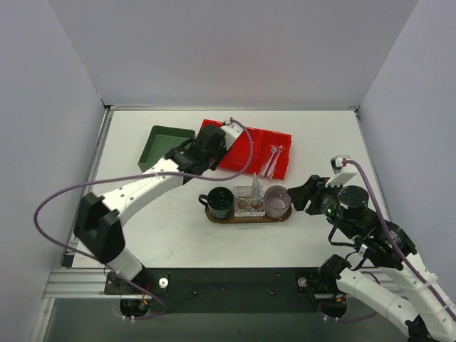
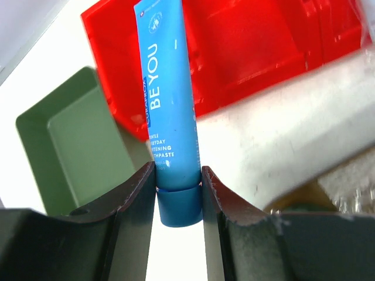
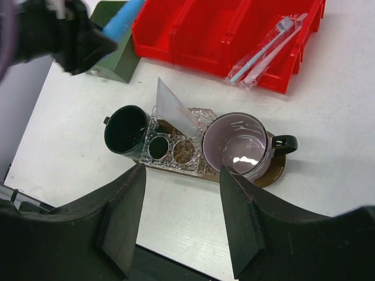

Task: Prepare toiletry sets of a toothbrush and toothpaste on the tray

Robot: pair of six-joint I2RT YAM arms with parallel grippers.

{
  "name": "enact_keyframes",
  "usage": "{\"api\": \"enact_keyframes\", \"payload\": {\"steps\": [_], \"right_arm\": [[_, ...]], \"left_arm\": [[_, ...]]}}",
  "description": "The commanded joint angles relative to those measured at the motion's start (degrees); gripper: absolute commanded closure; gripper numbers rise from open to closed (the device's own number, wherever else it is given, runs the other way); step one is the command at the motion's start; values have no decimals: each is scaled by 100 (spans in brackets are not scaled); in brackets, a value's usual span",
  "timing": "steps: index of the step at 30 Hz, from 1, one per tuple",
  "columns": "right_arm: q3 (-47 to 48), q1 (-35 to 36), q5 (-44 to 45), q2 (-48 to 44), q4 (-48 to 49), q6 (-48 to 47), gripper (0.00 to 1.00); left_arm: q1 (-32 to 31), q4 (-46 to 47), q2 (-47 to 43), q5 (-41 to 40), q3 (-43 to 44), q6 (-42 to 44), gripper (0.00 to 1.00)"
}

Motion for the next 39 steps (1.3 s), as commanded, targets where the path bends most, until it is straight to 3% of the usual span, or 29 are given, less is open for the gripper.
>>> {"api": "enact_keyframes", "payload": {"steps": [1,8,14,22,39], "right_arm": [[386,-64,-164,434,55,116,51],[1017,-81,-700,1076,91,352,49],[1563,-37,-1710,1780,353,783,45],[2196,288,-2071,2676,548,924,45],[2249,-169,-2098,3002,424,1127,53]], "left_arm": [[1,1016,-1575,182,-921,-88,100],[-209,1973,-3833,1597,-2732,35,100],[-640,2397,-4661,1784,-3498,350,100],[-1659,2441,-4979,1064,-3806,975,100],[-2187,2608,-5014,650,-3991,1256,100]]}}
